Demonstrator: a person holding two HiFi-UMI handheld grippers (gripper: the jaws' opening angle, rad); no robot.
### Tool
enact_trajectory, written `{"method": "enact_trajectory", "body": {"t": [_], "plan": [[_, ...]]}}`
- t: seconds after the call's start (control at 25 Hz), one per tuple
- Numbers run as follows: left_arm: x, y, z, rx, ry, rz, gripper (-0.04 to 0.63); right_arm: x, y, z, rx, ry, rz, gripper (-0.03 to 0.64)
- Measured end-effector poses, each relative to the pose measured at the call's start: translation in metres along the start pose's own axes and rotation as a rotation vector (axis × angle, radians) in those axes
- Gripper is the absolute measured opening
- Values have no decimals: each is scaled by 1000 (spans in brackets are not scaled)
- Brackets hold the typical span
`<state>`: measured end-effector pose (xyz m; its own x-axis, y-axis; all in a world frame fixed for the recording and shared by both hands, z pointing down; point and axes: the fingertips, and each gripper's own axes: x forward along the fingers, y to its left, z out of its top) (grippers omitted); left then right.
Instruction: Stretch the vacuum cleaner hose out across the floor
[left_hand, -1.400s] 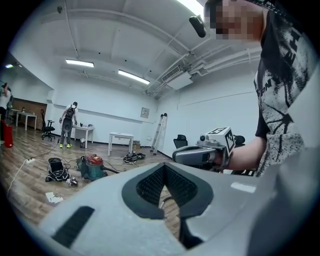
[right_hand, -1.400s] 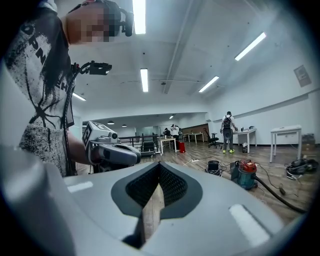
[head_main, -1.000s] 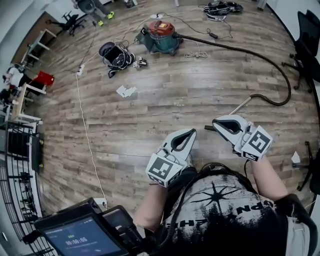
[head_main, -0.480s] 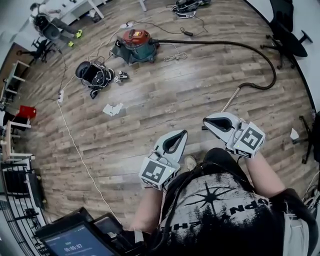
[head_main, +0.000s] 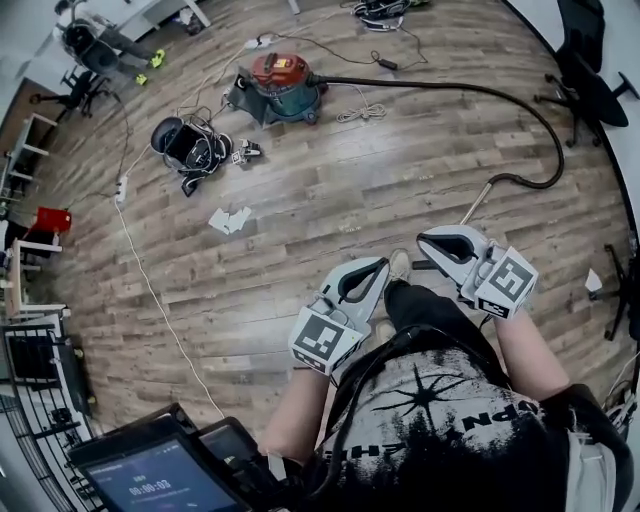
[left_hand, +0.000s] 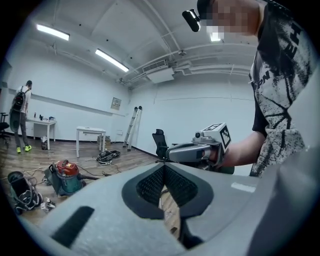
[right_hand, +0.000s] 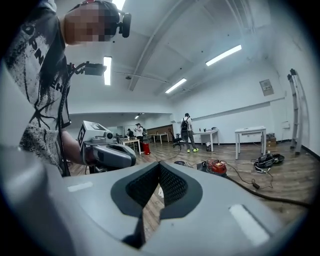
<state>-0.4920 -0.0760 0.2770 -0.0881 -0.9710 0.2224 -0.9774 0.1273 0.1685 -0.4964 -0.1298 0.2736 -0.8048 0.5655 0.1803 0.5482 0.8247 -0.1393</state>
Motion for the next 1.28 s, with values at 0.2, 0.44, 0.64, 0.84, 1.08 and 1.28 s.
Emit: {"method": "enact_trajectory", "body": {"t": [0.2, 0.44, 0.64, 0.84, 1.08, 1.28], "plan": [[42, 61, 29, 29, -7, -31, 0, 41, -70, 25, -23, -44, -25, 6], [124, 106, 67, 73, 20, -109, 0, 39, -173, 56, -35, -76, -87, 6], [189, 136, 82, 87, 30, -216, 0, 24, -247, 65, -52, -77, -214, 6], [249, 138, 83, 107, 64, -388, 0, -13, -287, 54, 1, -83, -387, 6], [318, 148, 98, 137, 114, -674, 0, -43, -337, 51, 67, -57, -656, 6], [347, 148, 96, 195, 136, -872, 0, -59, -348, 42, 106, -83, -857, 6]]}}
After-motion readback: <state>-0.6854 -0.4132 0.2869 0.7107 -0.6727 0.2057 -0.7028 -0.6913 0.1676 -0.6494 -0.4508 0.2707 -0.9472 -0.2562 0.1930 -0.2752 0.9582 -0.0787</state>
